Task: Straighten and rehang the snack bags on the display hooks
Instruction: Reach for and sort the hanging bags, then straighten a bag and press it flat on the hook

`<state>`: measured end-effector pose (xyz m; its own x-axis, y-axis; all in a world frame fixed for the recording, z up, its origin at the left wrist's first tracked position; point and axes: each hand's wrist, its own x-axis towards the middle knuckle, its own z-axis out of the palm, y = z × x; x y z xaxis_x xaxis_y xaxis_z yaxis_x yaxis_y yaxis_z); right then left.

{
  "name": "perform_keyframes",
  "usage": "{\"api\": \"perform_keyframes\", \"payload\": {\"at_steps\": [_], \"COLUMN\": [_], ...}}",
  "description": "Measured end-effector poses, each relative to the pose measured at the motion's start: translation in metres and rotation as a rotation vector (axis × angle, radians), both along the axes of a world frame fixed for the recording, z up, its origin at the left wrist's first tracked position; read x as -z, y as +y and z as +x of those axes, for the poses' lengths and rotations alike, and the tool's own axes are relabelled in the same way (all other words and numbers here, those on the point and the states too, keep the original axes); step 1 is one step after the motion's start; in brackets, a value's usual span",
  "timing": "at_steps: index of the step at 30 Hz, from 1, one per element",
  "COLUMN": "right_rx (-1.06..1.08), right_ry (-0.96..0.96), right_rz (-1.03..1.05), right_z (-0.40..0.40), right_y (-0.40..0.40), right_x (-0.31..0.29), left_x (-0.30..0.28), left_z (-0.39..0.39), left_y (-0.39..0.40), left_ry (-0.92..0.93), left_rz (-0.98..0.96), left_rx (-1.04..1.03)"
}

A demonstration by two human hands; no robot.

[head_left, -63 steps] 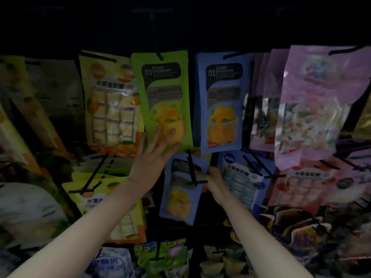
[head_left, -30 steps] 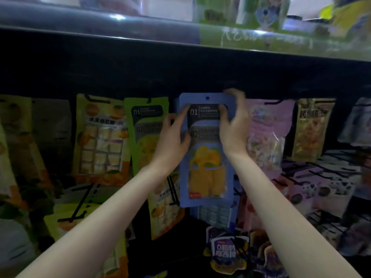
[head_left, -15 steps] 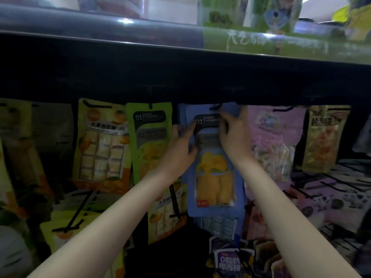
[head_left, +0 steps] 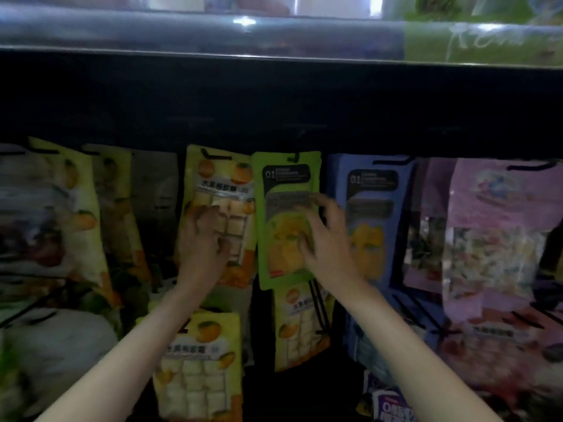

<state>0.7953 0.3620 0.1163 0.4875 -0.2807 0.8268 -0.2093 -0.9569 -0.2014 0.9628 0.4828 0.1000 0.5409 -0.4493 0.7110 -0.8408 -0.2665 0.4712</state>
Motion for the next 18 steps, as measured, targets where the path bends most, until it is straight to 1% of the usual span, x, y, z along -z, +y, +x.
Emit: {"api": "perform_keyframes", "payload": {"at_steps": [2,3,5,6,7,9,11,14,15,17,18], "right_rx": [-0.033,-0.038,-0.043,-0.025,0.023,0.141,0.217,0.267,0.265,0.270,0.281], "right_ry": [0.159,0.213,0.272,0.292,0.315,0.343,0.394,0.517,0.525,0.516,0.514], "right_rz": [0.081,0.081,0.010,-0.027,-0.036,0.026,0.054,0.058,0.074,0.094,0.092], "right_z": [0.020,0.028,0.041,0.045,0.048,0.051,0.049,0.046,0.046,0.050,0.051], "right_y": [0.002,0.003,0.006,0.006,0.006,0.003,0.000,-0.003,-0.003,-0.005,-0.005], "right_x": [-0.002,-0.002,-0.001,0.001,0.002,0.003,0.004,0.003,0.001,0.001,0.001], "left_x": [0.000,0.000,0.002,0.002,0.003,0.001,-0.001,-0.005,-0.007,-0.012,-0.015], "left_z": [0.016,0.022,0.040,0.046,0.055,0.068,0.073,0.070,0.067,0.060,0.057], "left_y": [0.008,0.011,0.015,0.015,0.014,0.013,0.010,0.013,0.018,0.031,0.038], "left_ry": [0.023,0.069,0.245,0.323,0.390,0.557,0.686,0.740,0.754,0.761,0.731], "left_rz": [0.032,0.059,0.136,0.145,0.126,0.045,-0.049,-0.163,-0.165,-0.121,-0.094], "left_rx": [-0.016,-0.015,0.020,0.055,0.100,0.198,0.249,0.156,0.165,0.251,0.283]}}
